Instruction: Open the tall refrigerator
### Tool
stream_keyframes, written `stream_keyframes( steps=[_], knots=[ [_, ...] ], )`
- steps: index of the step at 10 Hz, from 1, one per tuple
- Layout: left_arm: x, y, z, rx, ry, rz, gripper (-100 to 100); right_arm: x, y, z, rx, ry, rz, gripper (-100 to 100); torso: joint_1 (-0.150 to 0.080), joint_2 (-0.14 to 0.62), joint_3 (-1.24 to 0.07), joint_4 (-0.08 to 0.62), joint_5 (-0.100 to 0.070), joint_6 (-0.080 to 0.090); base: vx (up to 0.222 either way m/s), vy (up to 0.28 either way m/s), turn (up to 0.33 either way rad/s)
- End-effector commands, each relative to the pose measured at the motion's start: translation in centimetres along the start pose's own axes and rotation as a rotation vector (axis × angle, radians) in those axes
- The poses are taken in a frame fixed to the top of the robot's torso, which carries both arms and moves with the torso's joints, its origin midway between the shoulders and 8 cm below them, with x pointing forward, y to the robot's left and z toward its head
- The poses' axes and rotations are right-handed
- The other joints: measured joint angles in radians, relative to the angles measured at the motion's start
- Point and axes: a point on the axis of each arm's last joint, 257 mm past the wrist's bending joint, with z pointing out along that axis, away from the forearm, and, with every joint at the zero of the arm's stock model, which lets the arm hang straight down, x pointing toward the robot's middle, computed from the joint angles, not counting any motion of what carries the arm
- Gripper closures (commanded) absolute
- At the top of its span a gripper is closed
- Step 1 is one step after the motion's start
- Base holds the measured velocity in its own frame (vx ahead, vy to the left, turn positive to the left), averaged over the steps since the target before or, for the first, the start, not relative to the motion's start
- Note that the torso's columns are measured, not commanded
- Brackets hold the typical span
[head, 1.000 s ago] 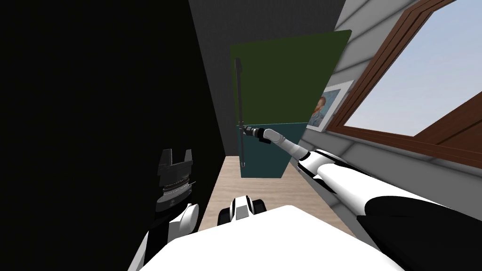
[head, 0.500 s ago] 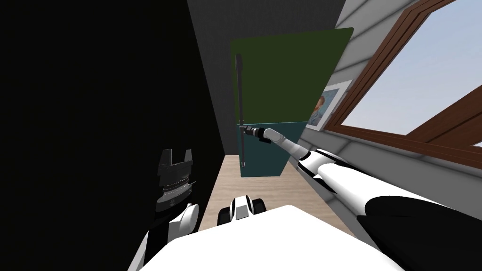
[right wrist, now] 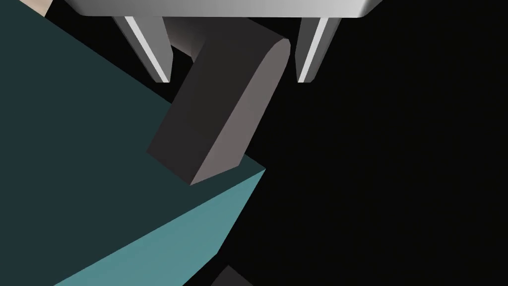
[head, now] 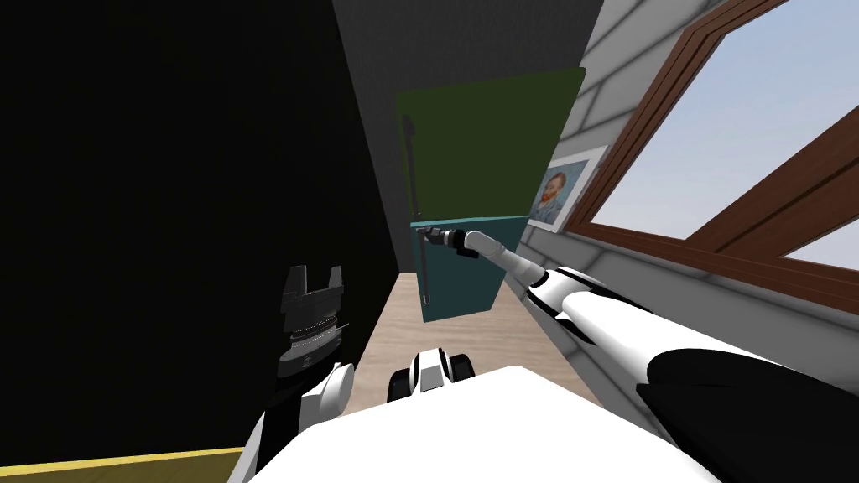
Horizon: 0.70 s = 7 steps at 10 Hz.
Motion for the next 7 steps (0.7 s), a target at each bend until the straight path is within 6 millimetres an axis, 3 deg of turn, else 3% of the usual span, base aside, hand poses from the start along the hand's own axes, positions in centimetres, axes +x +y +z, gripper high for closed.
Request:
stream_keyframes(
  steps=[1,3,4,7],
  knots=[
    [0.0,0.0,0.0,0.0,0.0,0.0,0,-2.5,-2.6,1.0,0.057,-0.064,-0.005,100,0.004,-0.006,-0.003,-0.001,0.001,0.001,-0.175,-0.217,0.047],
    [0.0,0.0,0.0,0.0,0.0,0.0,0,-4.8,-4.7,1.5,0.099,-0.115,-0.011,100,-0.001,-0.001,0.0,-0.001,0.0,-0.003,-0.255,-0.268,0.079],
    [0.0,0.0,0.0,0.0,0.0,0.0,0,-4.2,-3.8,1.0,0.08,-0.098,-0.007,100,0.004,0.0,0.0,0.001,0.002,-0.003,-0.123,-0.102,0.033],
    [0.0,0.0,0.0,0.0,0.0,0.0,0,-8.5,-6.6,1.5,0.14,-0.19,-0.006,100,0.005,-0.009,-0.005,-0.002,0.003,-0.006,-0.08,-0.192,0.062]
  ],
)
